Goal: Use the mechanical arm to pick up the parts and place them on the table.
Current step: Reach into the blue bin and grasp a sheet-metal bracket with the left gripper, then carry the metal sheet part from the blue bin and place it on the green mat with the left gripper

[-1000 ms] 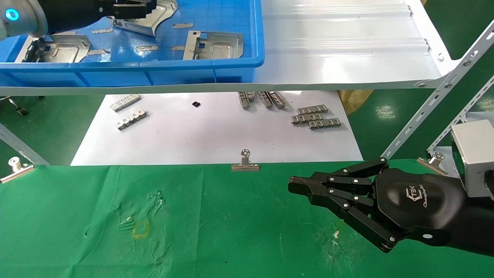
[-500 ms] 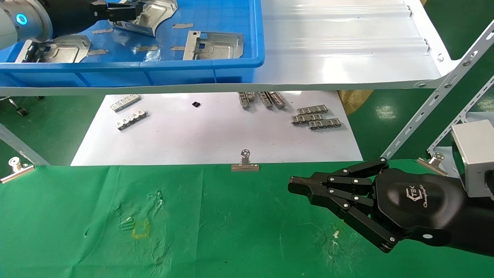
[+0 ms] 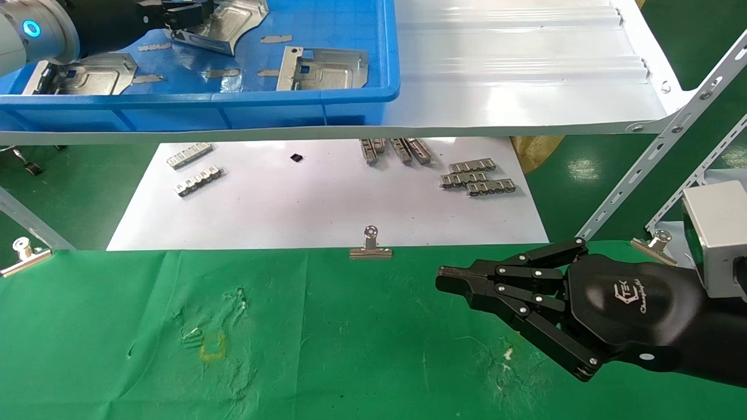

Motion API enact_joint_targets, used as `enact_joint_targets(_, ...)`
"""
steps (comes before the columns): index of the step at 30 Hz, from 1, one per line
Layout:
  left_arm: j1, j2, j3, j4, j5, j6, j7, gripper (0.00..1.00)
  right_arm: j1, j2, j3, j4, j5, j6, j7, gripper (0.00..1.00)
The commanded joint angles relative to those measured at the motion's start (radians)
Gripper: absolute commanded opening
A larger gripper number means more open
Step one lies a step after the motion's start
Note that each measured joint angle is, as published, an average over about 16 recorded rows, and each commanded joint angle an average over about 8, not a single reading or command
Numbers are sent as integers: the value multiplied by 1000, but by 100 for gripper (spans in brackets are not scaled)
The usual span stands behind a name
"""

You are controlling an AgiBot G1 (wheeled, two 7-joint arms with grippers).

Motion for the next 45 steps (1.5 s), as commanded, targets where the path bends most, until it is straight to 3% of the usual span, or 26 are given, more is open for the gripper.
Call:
enact_joint_targets(1,1,0,-1,1,-1,1,0,0,0,0,0,0,0,0,0,0)
enact_joint_targets(22,-29,-32,-8,-22,-12,125,18,0,0,0,0,0,0,0,0,0)
enact_joint_targets(26,-41,-40,-17,-45,-26,195,36,0,0,0,0,0,0,0,0,0)
enact_joint_targets(29,-45,-65,-22,-73,-38,320,62,0,0,0,0,0,0,0,0,1)
enact_joint_targets(31,-44,-96,-27,-96,-51,456,82,0,0,0,0,0,0,0,0,8)
enact_joint_targets(32,-42,-115,-30,-108,-59,534,93,0,0,0,0,0,0,0,0,17)
enact_joint_targets(36,-26,-182,-40,-148,-94,820,134,0,0,0,0,0,0,0,0,67)
enact_joint_targets(39,-1,-215,-30,-191,-110,923,158,0,0,0,0,0,0,0,0,96)
enact_joint_targets(45,99,-293,34,-357,-167,948,166,0,0,0,0,0,0,0,0,100)
